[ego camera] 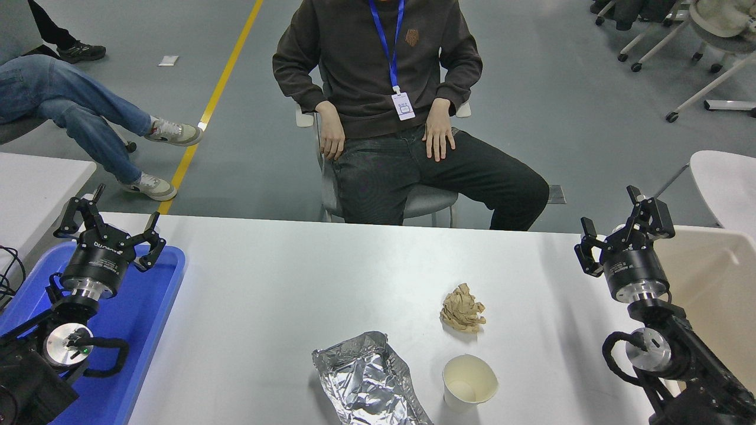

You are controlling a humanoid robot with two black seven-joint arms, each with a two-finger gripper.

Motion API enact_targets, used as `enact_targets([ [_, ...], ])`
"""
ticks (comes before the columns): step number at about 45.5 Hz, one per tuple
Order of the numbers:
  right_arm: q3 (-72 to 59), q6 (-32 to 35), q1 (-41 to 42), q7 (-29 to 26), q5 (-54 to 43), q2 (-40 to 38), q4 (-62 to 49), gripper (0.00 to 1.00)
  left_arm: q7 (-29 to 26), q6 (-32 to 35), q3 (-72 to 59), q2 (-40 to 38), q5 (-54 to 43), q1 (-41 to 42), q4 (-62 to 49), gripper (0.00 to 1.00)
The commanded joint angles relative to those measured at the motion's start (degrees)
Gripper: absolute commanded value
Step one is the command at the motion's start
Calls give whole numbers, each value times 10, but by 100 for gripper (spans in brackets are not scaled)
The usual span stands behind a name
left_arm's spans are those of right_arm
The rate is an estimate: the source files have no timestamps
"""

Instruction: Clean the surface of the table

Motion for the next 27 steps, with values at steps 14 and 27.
enact_targets([
  [14, -3, -2, 2, 0, 0, -2, -1, 100, 0, 0, 3, 1, 0, 0, 0, 100],
  [27, -4, -1, 2, 0, -1, -3, 0, 100, 0, 0, 3, 1, 0, 0, 0, 100],
])
